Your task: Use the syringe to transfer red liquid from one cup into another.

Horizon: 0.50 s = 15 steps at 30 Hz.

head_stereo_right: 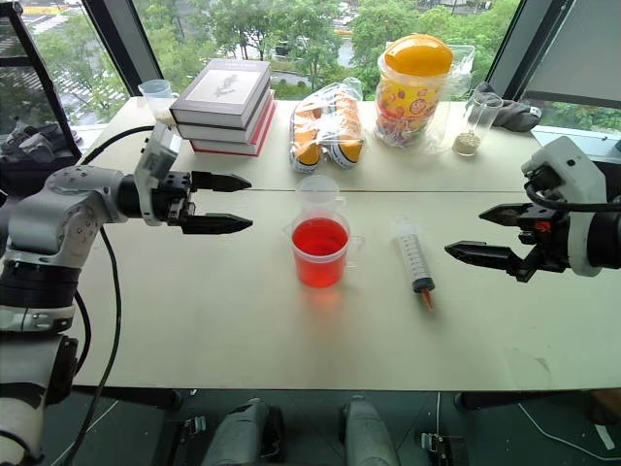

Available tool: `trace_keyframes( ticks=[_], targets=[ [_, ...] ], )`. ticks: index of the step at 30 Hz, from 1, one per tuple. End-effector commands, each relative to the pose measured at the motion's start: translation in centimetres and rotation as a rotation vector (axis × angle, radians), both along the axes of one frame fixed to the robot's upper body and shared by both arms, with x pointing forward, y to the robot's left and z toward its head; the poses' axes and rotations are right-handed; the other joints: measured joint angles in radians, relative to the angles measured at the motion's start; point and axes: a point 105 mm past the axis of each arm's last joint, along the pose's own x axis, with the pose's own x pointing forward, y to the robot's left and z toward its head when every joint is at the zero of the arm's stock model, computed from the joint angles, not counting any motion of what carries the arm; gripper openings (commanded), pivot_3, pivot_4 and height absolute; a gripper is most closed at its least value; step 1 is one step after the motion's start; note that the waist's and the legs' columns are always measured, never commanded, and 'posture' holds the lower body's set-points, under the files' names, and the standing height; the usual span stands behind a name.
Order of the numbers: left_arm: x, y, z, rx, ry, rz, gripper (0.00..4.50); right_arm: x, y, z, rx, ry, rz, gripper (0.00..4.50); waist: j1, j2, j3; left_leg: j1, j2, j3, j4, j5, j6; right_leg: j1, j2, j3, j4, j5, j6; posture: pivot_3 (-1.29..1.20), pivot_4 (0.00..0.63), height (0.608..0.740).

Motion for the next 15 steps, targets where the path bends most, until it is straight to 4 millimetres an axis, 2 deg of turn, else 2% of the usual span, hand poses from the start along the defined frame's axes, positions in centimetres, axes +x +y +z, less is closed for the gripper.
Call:
trace_keyframes(
  ticks=[1, 6, 15],
  targets=[
    [-0.4, -0.2, 1.2, -0.037, -0.04, -0.014, 4.5, 0.2, -0.2, 0.9, -0.026, -0.046, -0.005, 4.45, 0.0, 0.0, 0.0, 0.0, 0.0, 0.0, 0.0, 0.0, 0.0, 0.0, 0.0, 0.0, 0.0, 0.0, 0.0, 0.0, 0.15, 0.74],
    [-0.4, -0.8, 1.9, -0.082, -0.039, -0.03, 4.5, 0.5, -0.5, 1.0, -0.032, -0.046, -0.014, 4.45, -0.001, 0.0, 0.0, 0.0, 0.0, 0.0, 0.0, 0.0, 0.0, 0.0, 0.0, 0.0, 0.0, 0.0, 0.0, 0.0, 0.15, 0.74],
    [0.1, -1.8, 1.2, -0.08, -0.043, -0.033, 4.5, 0.7, -1.2, 1.0, -0.04, -0.022, -0.053, 4.45, 0.0, 0.0, 0.0, 0.0, 0.0, 0.0, 0.0, 0.0, 0.0, 0.0, 0.0, 0.0, 0.0, 0.001, 0.001, 0.0, 0.15, 0.74]
  ],
)
